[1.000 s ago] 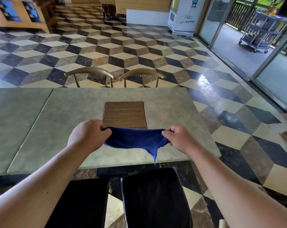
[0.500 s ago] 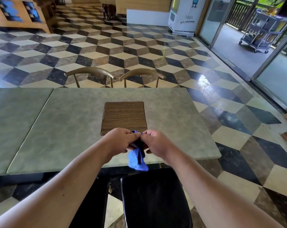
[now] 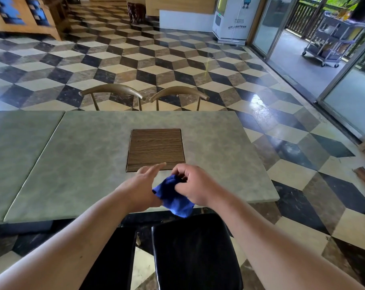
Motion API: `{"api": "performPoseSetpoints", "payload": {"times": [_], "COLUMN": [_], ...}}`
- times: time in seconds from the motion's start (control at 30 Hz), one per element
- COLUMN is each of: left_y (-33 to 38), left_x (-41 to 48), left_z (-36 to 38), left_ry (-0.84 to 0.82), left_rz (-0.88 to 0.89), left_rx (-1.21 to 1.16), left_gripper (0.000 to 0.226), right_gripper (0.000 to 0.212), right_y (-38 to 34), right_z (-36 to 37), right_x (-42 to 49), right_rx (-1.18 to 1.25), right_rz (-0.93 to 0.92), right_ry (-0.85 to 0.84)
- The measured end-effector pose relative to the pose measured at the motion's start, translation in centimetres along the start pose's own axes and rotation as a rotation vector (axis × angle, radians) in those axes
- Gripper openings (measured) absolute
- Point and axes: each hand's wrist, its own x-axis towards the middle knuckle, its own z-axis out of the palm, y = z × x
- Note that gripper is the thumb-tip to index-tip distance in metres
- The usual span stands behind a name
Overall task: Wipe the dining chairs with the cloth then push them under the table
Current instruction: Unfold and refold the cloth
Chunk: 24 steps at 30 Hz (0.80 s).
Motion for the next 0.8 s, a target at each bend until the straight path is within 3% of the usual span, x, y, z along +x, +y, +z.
{"api": "performPoseSetpoints", "payload": {"times": [0.03, 0.1, 0.17, 0.27, 0.37, 0.67, 0.8], "left_y": [0.0, 0.1, -0.3, -0.6, -0.5, -1.5, -2.5], "left_x": [0.1, 0.3, 0.4, 0.6, 1.1, 2.6, 3.5], "left_z": [0.2, 0.4, 0.6, 0.4, 0.4, 1.3, 2.5], "left_ry": [-0.033, -0.033, 0.061, 0.235, 0.292, 0.277, 0.191], "left_rz": [0.005, -0.024, -0.061, -0.054, -0.016, -0.075, -0.141], "left_rx": [0.034, 0.057, 0.032, 0.005, -0.006, -0.088, -0.096], "left_gripper": [0.087, 0.030, 0.008, 0.014, 0.020, 0.008, 0.007], "right_gripper": [0.022, 0.022, 0.022, 0.021, 0.014, 0.007, 0.009], "right_y": [0.1, 0.7, 1.8, 3.6, 4.7, 5.9, 7.4], "right_z": [0.1, 0.0, -0.4, -0.7, -0.6, -0.9, 0.6], "right_x": [0.0, 0.0, -0.1, -0.3, -0.5, 0.4, 0.8], "right_rx": [0.021, 0.033, -0.019, -0.200, -0.297, -0.237, -0.140], "right_rz": [-0.003, 0.017, 0.065, 0.129, 0.168, 0.234, 0.341], "right_ry": [0.010, 0.055, 0.116, 0.179, 0.207, 0.234, 0.148]}}
